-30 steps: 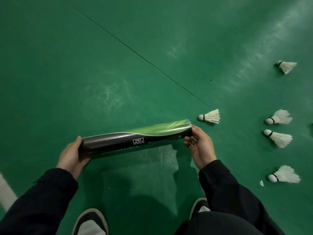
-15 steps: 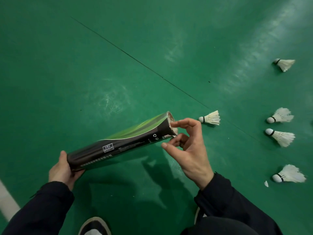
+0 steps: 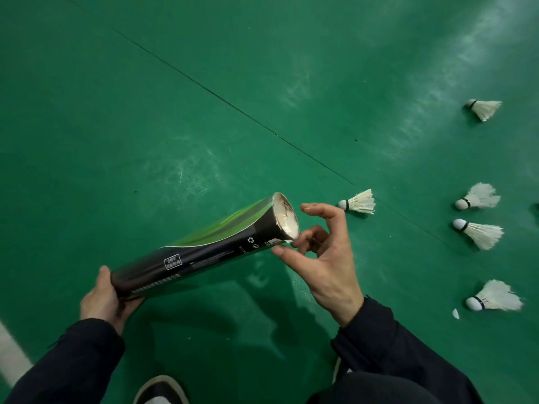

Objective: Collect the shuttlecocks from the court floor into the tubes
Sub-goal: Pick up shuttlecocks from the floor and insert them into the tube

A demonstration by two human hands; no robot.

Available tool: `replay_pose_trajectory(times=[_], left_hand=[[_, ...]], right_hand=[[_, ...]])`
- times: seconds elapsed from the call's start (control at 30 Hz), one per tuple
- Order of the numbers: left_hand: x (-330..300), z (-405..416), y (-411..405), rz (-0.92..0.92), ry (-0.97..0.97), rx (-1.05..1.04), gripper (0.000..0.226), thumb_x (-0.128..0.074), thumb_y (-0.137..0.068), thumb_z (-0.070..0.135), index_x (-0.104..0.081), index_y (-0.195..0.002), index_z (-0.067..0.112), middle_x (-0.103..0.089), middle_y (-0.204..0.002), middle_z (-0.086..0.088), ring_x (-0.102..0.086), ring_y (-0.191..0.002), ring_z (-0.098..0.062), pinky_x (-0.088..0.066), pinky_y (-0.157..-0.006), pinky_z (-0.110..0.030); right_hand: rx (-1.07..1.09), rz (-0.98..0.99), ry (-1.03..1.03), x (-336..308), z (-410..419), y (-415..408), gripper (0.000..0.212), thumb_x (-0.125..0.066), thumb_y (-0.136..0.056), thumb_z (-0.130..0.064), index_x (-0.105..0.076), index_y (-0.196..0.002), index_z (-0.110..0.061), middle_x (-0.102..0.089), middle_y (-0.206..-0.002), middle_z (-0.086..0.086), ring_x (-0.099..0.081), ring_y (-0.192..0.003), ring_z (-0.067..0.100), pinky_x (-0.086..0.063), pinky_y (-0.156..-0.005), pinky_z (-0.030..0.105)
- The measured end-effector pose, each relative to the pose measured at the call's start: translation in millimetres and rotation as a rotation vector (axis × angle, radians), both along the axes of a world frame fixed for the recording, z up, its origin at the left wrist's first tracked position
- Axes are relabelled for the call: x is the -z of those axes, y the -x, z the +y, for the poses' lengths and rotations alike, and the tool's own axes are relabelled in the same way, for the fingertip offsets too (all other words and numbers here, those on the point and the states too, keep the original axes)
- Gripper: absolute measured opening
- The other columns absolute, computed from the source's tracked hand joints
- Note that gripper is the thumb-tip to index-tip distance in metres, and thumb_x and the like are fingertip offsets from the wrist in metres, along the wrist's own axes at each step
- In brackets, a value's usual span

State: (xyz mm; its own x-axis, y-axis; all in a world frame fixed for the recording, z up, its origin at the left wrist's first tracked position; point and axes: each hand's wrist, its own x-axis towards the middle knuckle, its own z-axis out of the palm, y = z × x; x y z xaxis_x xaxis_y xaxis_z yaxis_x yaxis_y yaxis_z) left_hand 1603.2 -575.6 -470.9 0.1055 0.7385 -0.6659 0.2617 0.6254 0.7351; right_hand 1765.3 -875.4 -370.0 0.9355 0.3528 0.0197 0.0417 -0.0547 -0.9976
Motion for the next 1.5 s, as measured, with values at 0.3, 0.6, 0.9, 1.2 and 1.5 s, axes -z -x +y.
replay_pose_trajectory(times=[0.3,0.6,0.9,1.2,1.5], left_hand=[[1,-3,-1,0.021,0.006,-0.033,0.034,-0.049,-0.108,0.047,-0.054,-0.101,0.014,-0.06,-0.124,-0.016,-0.063,-0.112,-0.028,-0.052,-0.102,-0.045],[-1,-5,1,0.028,-0.03,-0.072,0.056,-0.05,-0.107,0.045,-0.049,-0.142,0.002,-0.06,-0.124,-0.017,-0.063,-0.111,-0.03,-0.052,-0.104,-0.048],[-3,1,4,0.096,-0.045,-0.085,0.03,-0.051,-0.106,0.042,-0.056,-0.103,0.013,-0.062,-0.125,-0.014,-0.064,-0.11,-0.028,-0.058,-0.094,-0.041],[-7,0,10,0.132,-0.028,-0.111,0.031,-0.05,-0.108,0.041,-0.052,-0.091,0.014,-0.059,-0.122,-0.015,-0.061,-0.109,-0.028,-0.052,-0.095,-0.039],[-1,3,15,0.097,-0.046,-0.087,0.039,-0.049,-0.109,0.043,-0.055,-0.126,0.008,-0.059,-0.126,-0.016,-0.062,-0.111,-0.029,-0.051,-0.098,-0.041]], right_hand=[[0.173,0.011,0.1,35,-23,-41,0.036,-0.065,-0.088,-0.036,-0.057,-0.12,-0.023,-0.062,-0.121,-0.002,-0.06,-0.106,0.009,-0.052,-0.094,0.032],[0.415,0.332,0.656,115,-96,-147,0.049,-0.074,-0.089,-0.03,-0.059,-0.133,-0.015,-0.068,-0.126,0.011,-0.065,-0.112,0.028,-0.05,-0.102,0.044],[0.559,-0.058,0.465,86,-68,-92,0.03,-0.059,-0.085,-0.017,-0.056,-0.114,-0.024,-0.055,-0.12,0.0,-0.055,-0.111,0.018,-0.05,-0.099,0.047],[-0.053,-0.156,1.062,117,-51,-158,0.05,-0.053,-0.1,-0.018,-0.047,-0.149,-0.028,-0.014,-0.168,0.016,-0.025,-0.149,0.039,-0.023,-0.121,0.04],[0.326,0.235,0.231,67,-52,-118,0.011,-0.058,-0.101,-0.021,-0.068,-0.098,-0.02,-0.07,-0.103,-0.001,-0.067,-0.095,0.02,-0.06,-0.078,0.04]])
